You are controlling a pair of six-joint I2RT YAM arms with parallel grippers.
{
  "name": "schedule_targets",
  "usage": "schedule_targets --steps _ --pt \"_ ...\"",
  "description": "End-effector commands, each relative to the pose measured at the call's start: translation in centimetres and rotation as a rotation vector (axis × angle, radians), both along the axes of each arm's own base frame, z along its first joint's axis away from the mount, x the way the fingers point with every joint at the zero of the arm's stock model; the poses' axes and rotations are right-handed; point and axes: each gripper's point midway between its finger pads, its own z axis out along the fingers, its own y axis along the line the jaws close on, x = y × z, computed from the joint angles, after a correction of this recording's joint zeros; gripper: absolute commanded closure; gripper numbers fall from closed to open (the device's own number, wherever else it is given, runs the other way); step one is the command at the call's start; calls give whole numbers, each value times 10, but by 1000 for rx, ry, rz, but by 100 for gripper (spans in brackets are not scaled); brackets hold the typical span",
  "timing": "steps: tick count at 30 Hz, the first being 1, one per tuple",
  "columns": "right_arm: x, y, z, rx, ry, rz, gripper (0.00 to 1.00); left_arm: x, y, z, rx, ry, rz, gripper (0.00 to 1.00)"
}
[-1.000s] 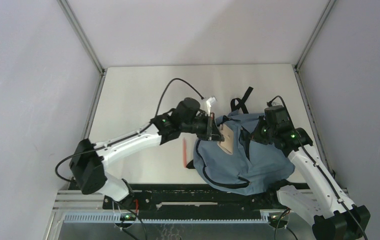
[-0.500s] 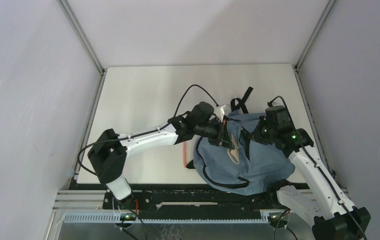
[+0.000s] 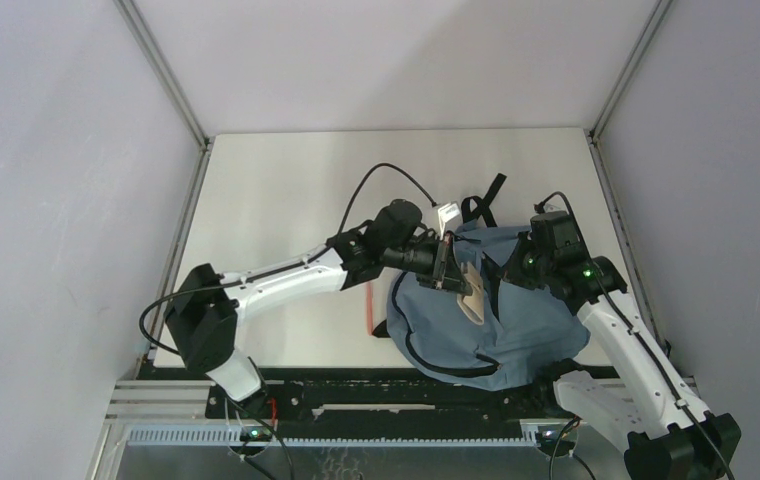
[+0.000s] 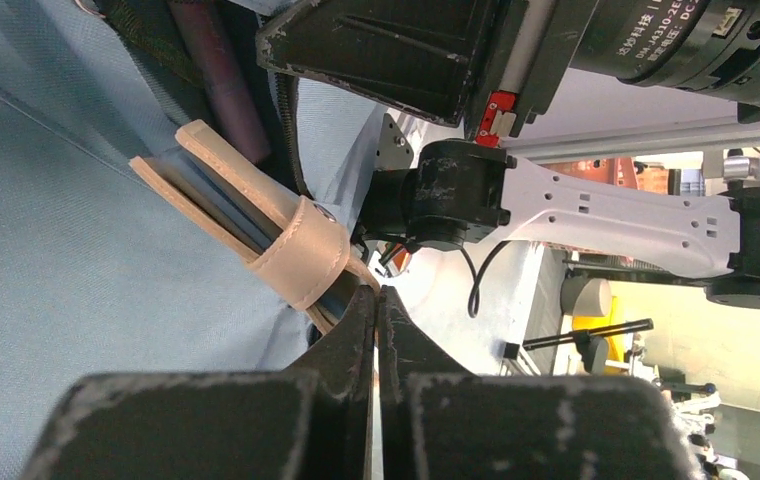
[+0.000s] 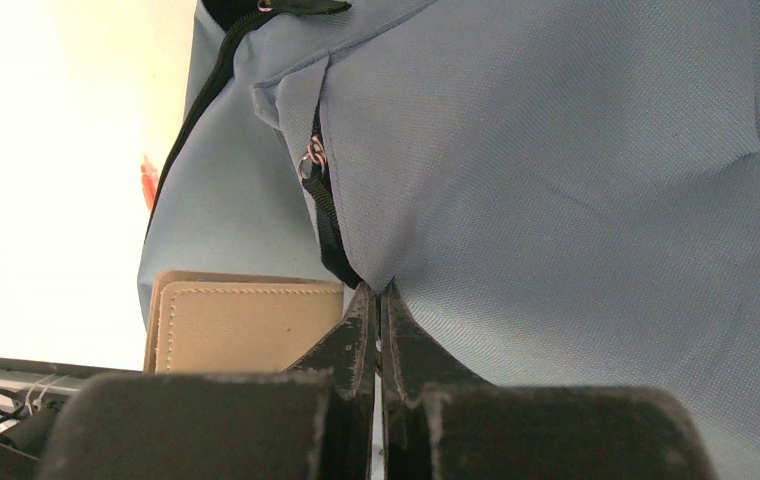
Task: Pack the student bag
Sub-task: Place the personal item in the student bag.
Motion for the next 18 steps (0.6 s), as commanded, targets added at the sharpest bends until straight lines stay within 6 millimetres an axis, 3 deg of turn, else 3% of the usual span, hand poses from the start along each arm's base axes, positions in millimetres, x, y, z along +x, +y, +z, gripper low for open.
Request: schedule_targets --steps 1,9,18 --pt "14 9 17 56 -76 8 100 -7 -9 61 -151 -103 -58 100" --pt "14 11 18 66 -80 11 100 -9 -19 52 -152 -138 -126 100" --pt "12 18 21 100 -76 37 100 27 -54 4 -59 -123 -88 100"
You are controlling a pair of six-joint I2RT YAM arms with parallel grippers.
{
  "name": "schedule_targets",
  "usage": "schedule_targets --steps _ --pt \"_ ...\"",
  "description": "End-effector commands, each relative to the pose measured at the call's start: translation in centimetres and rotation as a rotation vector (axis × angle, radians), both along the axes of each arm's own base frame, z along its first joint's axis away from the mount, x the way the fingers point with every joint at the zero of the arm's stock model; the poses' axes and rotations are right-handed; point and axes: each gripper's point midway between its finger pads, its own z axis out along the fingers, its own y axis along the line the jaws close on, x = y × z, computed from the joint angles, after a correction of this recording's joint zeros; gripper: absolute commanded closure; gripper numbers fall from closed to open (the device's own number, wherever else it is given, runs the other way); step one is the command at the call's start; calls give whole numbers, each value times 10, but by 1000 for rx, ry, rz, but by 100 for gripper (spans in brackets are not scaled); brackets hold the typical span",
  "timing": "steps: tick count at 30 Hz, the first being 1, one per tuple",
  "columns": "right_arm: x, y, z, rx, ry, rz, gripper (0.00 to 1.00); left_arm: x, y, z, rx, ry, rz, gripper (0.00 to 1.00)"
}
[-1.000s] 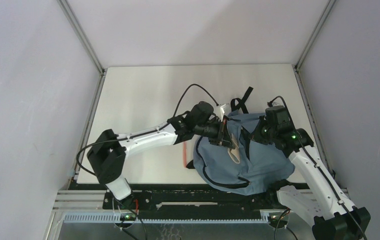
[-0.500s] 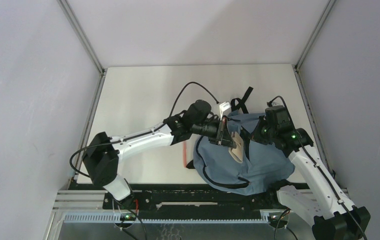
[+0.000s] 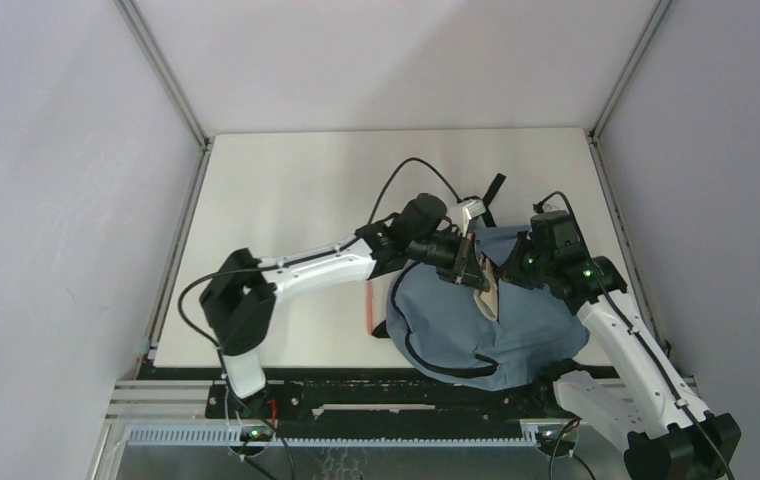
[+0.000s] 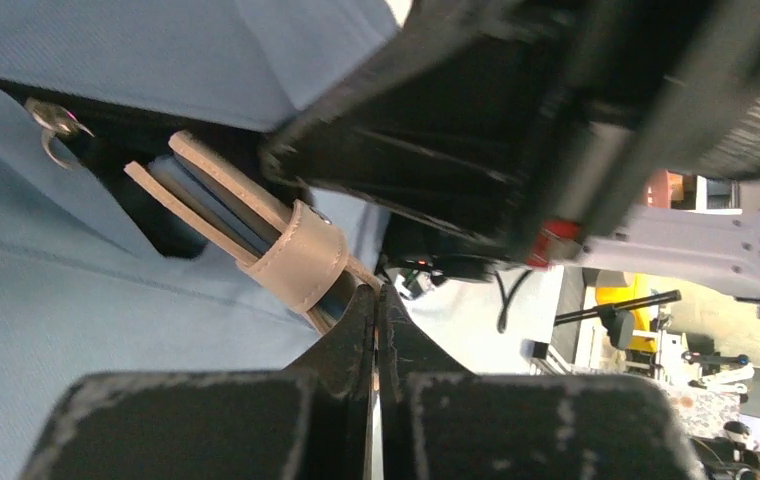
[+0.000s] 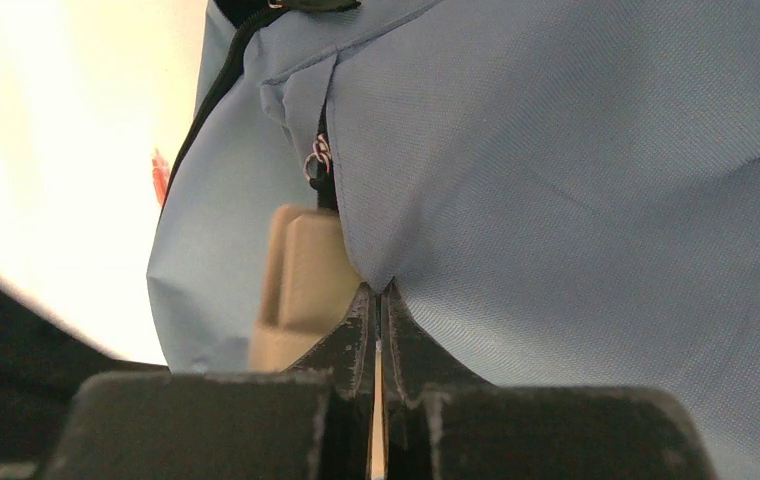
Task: Pack the student bag
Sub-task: Place the personal item in the student bag.
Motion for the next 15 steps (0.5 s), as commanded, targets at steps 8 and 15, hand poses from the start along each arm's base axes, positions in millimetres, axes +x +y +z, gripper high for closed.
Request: schedule_targets --steps 8,15 --pt "5 27 29 155 -80 71 100 35 -49 -41 18 7 16 100" --pt "1 36 45 222 -111 93 100 56 -43 -66 87 -31 150 100"
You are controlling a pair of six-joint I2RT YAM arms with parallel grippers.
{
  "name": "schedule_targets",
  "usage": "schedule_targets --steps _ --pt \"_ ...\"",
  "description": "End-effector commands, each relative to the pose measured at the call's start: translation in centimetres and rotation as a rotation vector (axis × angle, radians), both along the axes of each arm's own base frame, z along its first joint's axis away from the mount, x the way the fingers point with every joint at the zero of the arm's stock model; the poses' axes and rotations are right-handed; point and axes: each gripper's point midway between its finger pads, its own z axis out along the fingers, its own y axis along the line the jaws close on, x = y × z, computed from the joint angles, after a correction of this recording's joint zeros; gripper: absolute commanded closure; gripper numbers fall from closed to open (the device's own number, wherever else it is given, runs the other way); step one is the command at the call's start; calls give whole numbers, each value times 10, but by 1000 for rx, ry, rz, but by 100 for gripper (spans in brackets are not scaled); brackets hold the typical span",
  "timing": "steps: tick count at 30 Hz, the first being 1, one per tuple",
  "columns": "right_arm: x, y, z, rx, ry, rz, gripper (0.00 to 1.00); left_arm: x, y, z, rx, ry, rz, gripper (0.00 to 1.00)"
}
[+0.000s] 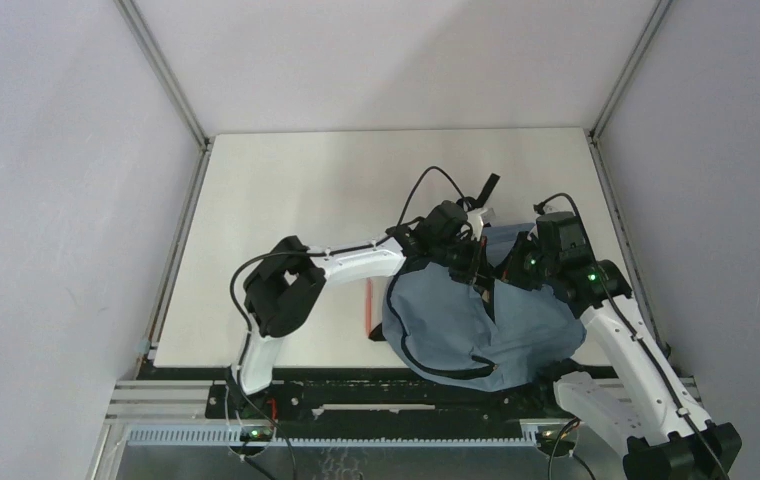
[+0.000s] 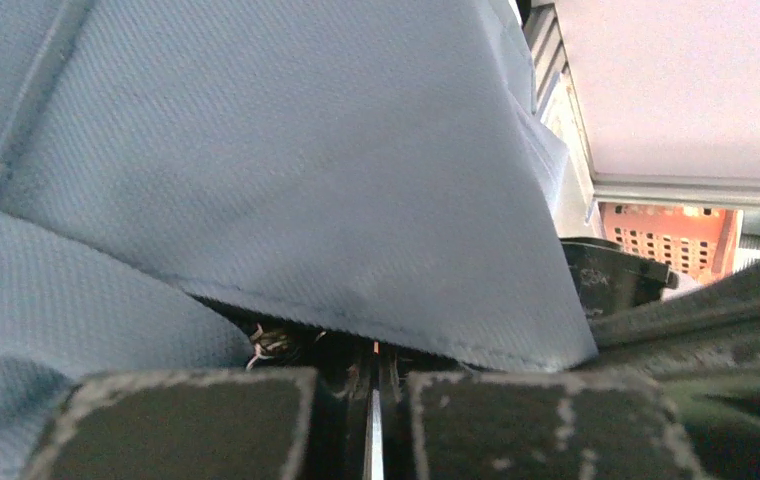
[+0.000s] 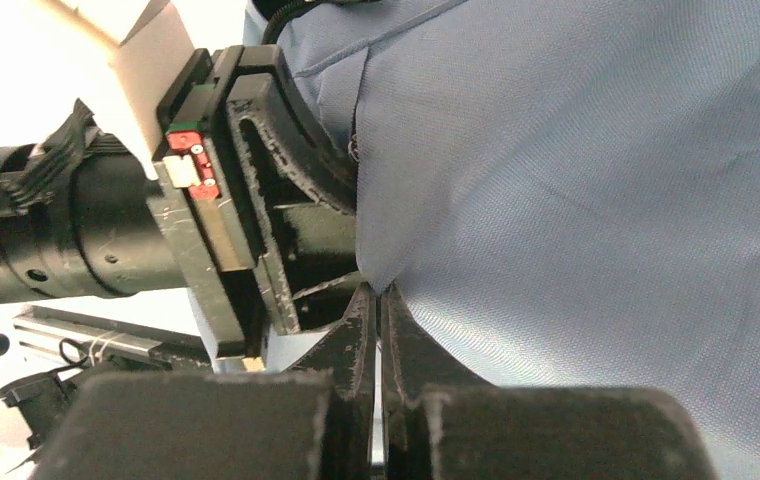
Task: Pack the student bag
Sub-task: Place the personal item in the student bag.
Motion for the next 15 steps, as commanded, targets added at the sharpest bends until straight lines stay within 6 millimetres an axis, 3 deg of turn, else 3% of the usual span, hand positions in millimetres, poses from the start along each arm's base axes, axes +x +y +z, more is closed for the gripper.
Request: schedule_targets --steps 1,7,8,11,12,15 --pt "9 21 37 138 -113 37 100 22 -8 15 -34 -75 103 100" --pt "17 9 33 93 -116 -44 100 14 -22 20 -73 -49 101 100" --pt "19 3 30 67 -116 -74 100 13 -19 20 -64 -54 99 93" --pt "18 -8 25 20 -107 -120 100 7 -2 20 5 -92 62 49" --pt "18 -10 24 11 -106 -124 100 6 4 22 26 -108 51 42" --pt "20 -17 22 -24 -115 -143 100 1 24 34 73 -154 43 38"
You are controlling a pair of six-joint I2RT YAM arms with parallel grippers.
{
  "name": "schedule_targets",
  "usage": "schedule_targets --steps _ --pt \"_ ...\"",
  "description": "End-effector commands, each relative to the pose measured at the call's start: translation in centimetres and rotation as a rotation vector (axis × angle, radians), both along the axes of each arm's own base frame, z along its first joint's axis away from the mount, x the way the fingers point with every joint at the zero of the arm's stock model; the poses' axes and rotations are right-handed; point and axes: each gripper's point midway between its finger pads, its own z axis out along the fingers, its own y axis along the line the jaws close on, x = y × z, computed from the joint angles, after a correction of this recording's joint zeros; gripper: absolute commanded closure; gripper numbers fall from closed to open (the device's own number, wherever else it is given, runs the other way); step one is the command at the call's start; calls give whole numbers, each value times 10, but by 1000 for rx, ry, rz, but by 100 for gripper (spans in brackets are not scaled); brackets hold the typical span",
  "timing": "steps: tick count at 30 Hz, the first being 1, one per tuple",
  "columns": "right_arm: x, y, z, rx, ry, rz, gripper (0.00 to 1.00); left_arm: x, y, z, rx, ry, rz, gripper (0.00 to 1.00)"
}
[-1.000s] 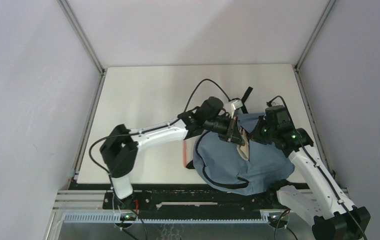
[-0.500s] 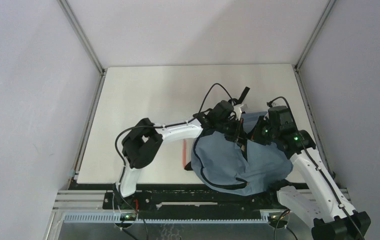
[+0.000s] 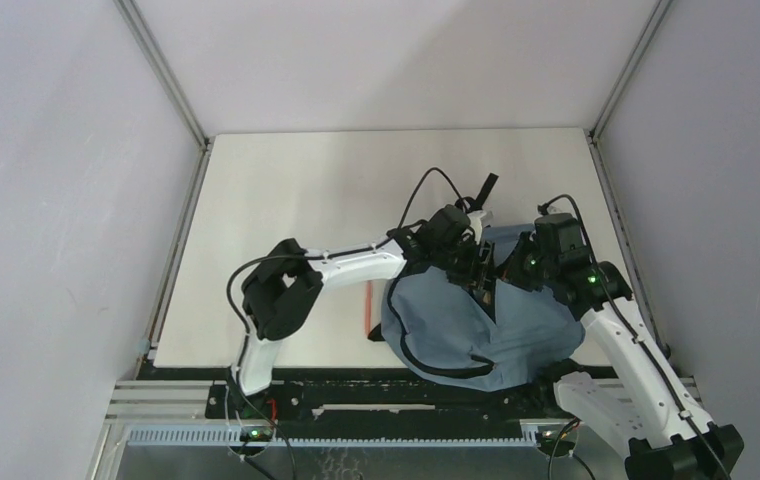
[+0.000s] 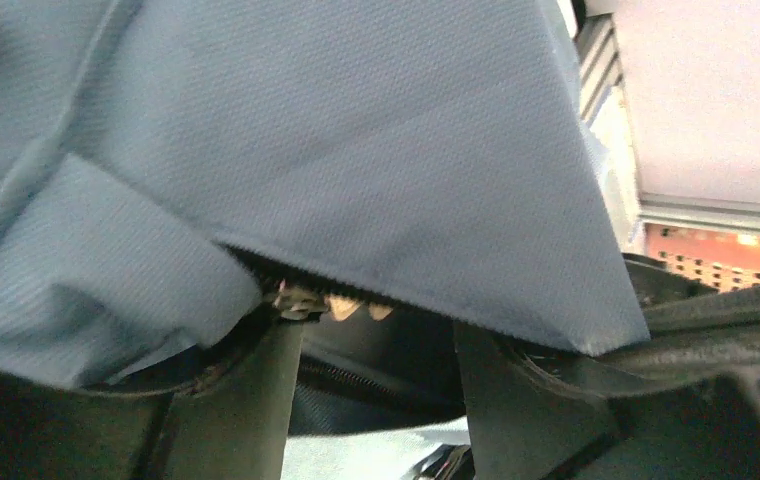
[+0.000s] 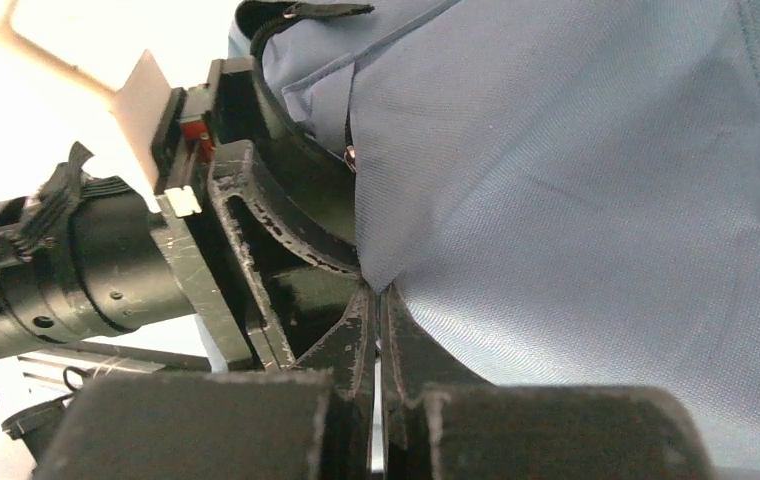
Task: Pack the student bag
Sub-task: Place the personal item in the student bag, then pick up the stationery from the center of the board.
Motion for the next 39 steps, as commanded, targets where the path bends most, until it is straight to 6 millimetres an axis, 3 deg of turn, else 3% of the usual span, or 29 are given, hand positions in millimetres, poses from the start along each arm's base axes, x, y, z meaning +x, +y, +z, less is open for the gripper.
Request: schedule_targets --steps 1,5,9,11,14,17,21,25,29,36,39 --pt "19 -15 19 -51 -111 -83 100 -5 29 49 25 -129 -25 38" --pt "24 -30 12 -125 -106 -128 100 -21 55 81 -12 -192 -41 40" --pt "27 -29 9 -122 -96 -121 100 -34 92 89 43 -237 -59 40" --pt "30 -26 9 -109 -99 -112 100 -30 112 88 95 -261 -8 43" --pt "32 -21 11 -94 -105 -96 100 -4 161 68 222 -284 246 48" --pt "32 -22 9 -99 -102 -90 100 15 220 23 356 -228 496 49" --pt "33 -20 7 -95 -98 -83 100 18 262 -13 472 -207 661 46" --pt "34 -19 4 -96 -87 -80 100 20 268 -33 474 -211 705 44" --pt "34 -19 3 -95 -87 -78 100 21 263 -55 525 -188 672 44" --pt "31 -21 4 -103 -85 -83 100 21 262 -101 633 -145 646 52" --pt "30 -22 5 -102 -90 -86 100 20 277 -112 749 -159 672 60"
